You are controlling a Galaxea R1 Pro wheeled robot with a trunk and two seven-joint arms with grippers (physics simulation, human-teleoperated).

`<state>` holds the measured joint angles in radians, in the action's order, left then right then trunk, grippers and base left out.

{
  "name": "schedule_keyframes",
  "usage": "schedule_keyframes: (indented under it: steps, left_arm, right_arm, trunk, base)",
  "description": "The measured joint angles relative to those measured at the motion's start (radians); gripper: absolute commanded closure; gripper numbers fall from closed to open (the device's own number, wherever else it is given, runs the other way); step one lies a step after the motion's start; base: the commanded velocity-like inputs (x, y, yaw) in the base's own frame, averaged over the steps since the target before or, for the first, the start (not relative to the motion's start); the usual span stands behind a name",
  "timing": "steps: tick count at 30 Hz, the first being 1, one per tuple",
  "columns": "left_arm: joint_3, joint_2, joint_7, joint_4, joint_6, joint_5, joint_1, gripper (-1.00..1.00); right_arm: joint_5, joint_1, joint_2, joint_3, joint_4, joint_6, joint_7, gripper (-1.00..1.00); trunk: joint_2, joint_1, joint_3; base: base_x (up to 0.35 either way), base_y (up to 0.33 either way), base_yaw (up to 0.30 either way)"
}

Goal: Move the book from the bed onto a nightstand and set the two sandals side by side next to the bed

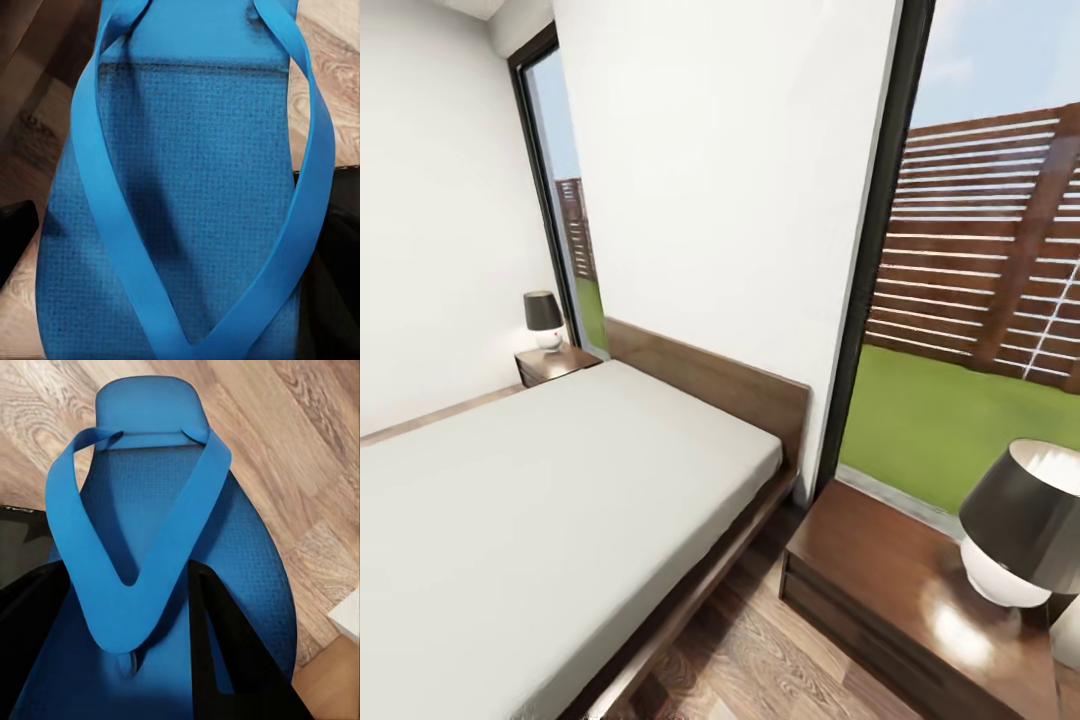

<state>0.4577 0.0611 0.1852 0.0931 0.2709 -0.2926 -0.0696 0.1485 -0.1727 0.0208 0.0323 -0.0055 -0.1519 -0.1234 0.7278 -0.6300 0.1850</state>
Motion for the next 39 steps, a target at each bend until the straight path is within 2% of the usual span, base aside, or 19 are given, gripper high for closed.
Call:
schedule_keyframes:
  steps: [17, 39]
  left_arm:
    - [0.0, 0.0, 0.0, 0.0, 0.001, 0.0, 0.0, 1.0]
    - [0.0, 0.0, 0.0, -0.001, 0.0, 0.001, 0.0, 1.0]
  right_arm:
    - [0.001, 0.0, 0.0, 0.0, 0.0, 0.0, 0.0, 1.0]
    - [0.001, 0.0, 0.002, 0.0, 0.0, 0.0, 0.0, 1.0]
  trunk:
    - [0.0, 0.0, 0.0]
    - [0.0, 0.0, 0.0]
  base:
    - [-0.071, -0.033, 0.15]
    - [-0.095, -0.041, 0.281]
